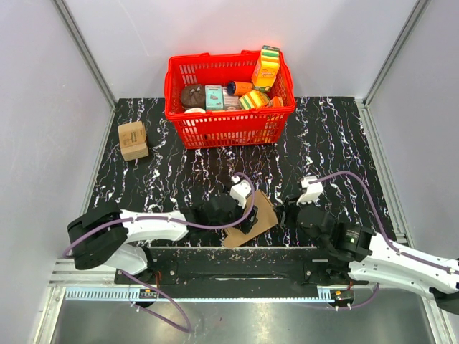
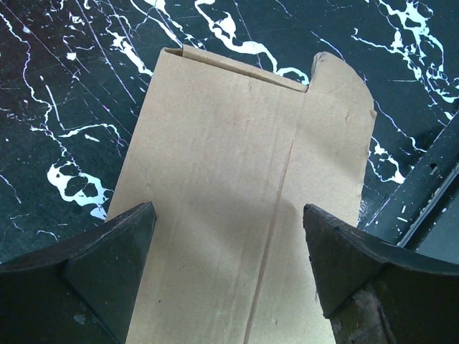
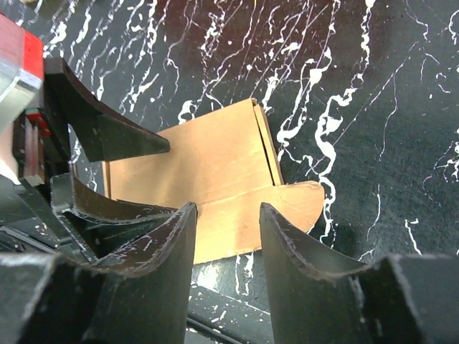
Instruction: Fold the paper box
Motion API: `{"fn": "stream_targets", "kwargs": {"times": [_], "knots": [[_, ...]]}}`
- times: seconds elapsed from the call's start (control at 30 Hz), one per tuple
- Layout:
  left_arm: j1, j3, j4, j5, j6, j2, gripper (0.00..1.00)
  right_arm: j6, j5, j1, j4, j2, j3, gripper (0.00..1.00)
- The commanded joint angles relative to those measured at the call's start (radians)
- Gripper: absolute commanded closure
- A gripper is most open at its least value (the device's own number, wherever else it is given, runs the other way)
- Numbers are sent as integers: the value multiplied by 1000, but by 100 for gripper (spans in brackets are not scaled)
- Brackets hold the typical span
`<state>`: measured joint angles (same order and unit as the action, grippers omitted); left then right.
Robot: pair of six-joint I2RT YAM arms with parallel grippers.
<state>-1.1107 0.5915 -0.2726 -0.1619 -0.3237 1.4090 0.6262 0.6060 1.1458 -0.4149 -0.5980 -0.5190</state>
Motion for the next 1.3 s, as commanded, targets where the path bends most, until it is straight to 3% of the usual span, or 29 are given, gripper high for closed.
{"fn": "stream_targets", "kwargs": {"times": [0.0, 0.27, 0.43, 0.57, 0.73, 0.83, 0.97, 1.27], "knots": [[-6, -36, 6, 32, -23, -22, 12, -28, -25, 6, 38, -32, -16, 52], [-5, -39, 68, -30, 5, -241, 11, -32, -49, -47, -25, -181, -81, 46], [-5, -15, 159, -82, -11, -364, 9, -149, -279, -247, 42, -262, -105, 41], [-3, -80, 220, -162, -185, -470, 8, -272, -446, -375, 117, -321, -125, 36], [-35, -188, 220, -194, -386, -582, 8, -382, -768, -515, 226, -465, -153, 29], [-61, -196, 259, -222, -466, -565, 1, -393, -873, -561, 280, -532, -164, 26], [-92, -145, 367, -257, -576, -504, 1, -407, -965, -577, 320, -591, -174, 20], [-147, -168, 382, -337, -756, -466, 1, -431, -924, -578, 327, -658, -174, 18]]}}
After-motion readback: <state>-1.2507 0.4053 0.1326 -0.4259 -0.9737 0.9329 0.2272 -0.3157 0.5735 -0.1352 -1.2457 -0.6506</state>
